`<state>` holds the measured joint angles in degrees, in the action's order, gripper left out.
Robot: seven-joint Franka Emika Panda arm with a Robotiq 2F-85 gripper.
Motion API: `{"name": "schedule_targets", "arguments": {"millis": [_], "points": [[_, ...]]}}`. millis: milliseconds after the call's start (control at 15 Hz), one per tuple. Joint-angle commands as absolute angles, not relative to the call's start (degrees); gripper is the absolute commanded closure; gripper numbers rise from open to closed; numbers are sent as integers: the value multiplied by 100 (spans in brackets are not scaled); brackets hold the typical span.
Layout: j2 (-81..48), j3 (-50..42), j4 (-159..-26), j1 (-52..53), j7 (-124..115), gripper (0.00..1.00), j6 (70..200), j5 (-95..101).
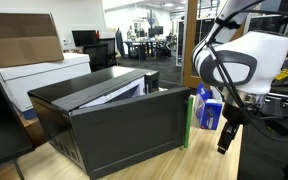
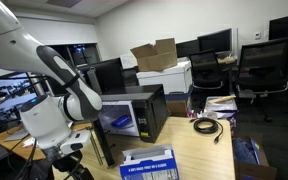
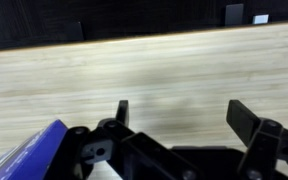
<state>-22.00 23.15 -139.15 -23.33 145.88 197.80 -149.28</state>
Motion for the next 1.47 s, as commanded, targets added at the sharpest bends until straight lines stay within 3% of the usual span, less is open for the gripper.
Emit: {"name": "schedule_targets", "arguments": {"millis": [0,333,1400], "points": [[-2065,2528,-13951,-2451,14504,0,19802,-14928],[-2060,2281,-14025,-2085,14612,0,19799,-14927],[-1628,2646,-14031,-2029,14560,0,19792,-14927]]}}
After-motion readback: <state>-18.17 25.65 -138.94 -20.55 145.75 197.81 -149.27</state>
